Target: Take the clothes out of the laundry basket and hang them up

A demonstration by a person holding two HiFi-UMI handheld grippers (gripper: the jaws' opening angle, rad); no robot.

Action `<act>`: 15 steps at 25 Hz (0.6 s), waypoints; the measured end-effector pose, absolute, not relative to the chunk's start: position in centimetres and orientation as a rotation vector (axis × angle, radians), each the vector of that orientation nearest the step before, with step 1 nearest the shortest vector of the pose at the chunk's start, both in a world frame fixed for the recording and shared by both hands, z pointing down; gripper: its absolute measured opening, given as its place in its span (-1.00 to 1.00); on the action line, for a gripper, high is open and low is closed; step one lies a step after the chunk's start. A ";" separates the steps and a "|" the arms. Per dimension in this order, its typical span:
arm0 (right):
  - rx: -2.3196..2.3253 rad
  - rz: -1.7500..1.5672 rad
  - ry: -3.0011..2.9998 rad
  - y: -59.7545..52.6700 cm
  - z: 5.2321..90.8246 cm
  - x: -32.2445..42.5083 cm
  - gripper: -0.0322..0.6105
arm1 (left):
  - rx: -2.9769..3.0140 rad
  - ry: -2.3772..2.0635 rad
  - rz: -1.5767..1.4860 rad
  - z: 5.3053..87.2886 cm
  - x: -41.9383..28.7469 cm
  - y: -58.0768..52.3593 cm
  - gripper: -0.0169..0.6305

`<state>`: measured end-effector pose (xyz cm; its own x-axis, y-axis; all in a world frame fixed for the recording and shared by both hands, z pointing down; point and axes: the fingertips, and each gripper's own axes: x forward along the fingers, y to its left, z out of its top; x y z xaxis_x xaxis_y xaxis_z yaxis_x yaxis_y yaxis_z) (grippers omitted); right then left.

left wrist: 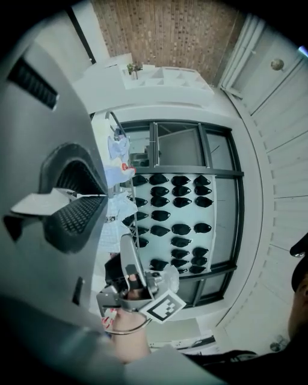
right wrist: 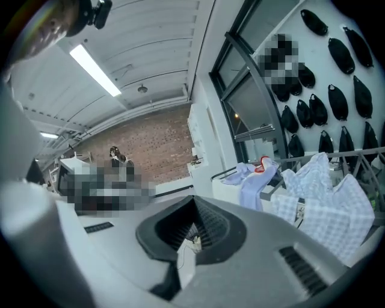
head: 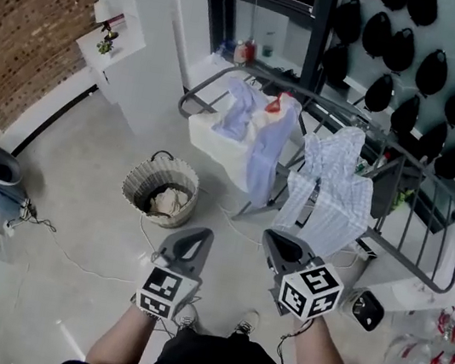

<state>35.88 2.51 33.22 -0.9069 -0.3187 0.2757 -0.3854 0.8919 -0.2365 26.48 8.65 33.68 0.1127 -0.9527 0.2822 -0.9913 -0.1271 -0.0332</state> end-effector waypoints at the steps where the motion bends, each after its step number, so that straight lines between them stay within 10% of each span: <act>1: 0.533 0.416 -2.826 3.3 33.2 34.9 -0.88 | 2.215 -1.958 0.347 33.6 25.5 9.3 -0.92; 15: 0.892 0.382 -2.757 7.5 32.0 31.5 -0.88 | 2.383 -1.796 0.264 33.2 18.7 11.8 -0.92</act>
<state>31.47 7.46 31.97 -0.7920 -0.5405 0.2840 -0.5973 0.7822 -0.1771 18.68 11.77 33.21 0.2698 -0.9358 0.2268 -0.9615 -0.2747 0.0104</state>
